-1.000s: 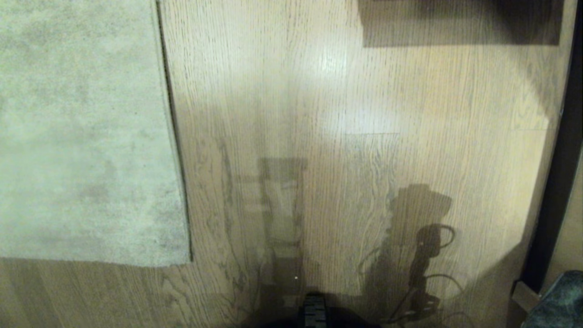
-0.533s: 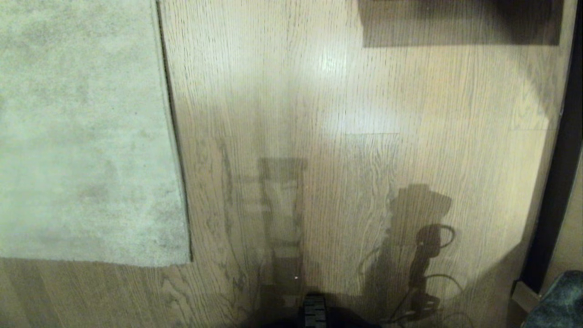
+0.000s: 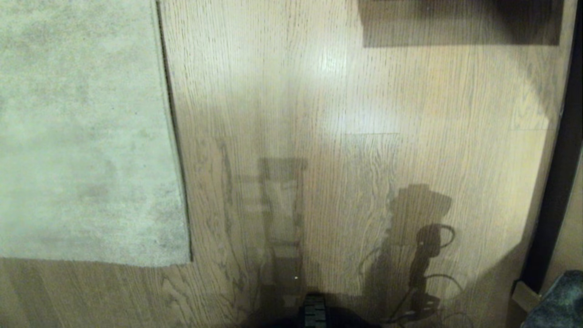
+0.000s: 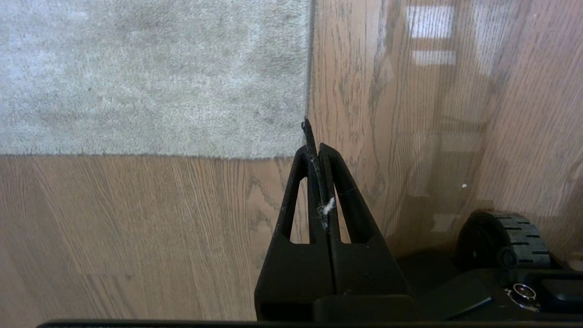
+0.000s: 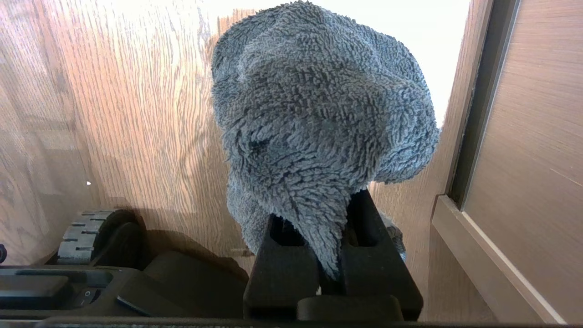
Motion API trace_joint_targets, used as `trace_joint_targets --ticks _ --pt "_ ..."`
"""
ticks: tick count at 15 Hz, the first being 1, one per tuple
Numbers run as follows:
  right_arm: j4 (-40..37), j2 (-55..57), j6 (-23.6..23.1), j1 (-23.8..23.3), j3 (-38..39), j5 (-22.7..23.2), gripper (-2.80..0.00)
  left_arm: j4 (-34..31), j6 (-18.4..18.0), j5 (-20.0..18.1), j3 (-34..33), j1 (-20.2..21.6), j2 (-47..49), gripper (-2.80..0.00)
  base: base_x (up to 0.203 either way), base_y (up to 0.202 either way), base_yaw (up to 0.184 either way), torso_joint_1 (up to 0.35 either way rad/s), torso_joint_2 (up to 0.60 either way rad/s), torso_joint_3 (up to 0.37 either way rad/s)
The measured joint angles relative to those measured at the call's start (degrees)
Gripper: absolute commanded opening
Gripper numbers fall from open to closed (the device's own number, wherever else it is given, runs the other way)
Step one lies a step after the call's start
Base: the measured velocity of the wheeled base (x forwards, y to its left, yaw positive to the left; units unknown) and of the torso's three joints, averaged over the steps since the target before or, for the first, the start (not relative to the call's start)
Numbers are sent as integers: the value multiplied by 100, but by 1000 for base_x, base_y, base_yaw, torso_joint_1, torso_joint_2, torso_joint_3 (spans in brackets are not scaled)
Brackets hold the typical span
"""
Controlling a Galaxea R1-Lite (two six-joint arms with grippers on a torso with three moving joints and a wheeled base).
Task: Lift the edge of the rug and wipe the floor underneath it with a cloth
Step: Lift up the carpet
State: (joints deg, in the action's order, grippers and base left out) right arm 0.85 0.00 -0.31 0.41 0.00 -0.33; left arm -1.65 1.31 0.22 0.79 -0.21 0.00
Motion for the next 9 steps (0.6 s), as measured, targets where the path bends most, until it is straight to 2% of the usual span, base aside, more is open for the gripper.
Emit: trace_joint_targets --ticks 3,6,9 --pt "-1 0 0 0 0 0 -280 -154 -4 -17 39 0 24 -280 0 0 0 0 0 0" --pt "-5 0 0 0 0 0 -280 -409 -13 -22 122 -21 477 -280 0 0 0 0 0 0" --pt "-4 0 1 0 0 0 -280 -458 -32 -34 151 -418 1280 -280 0 0 0 0 0 0"
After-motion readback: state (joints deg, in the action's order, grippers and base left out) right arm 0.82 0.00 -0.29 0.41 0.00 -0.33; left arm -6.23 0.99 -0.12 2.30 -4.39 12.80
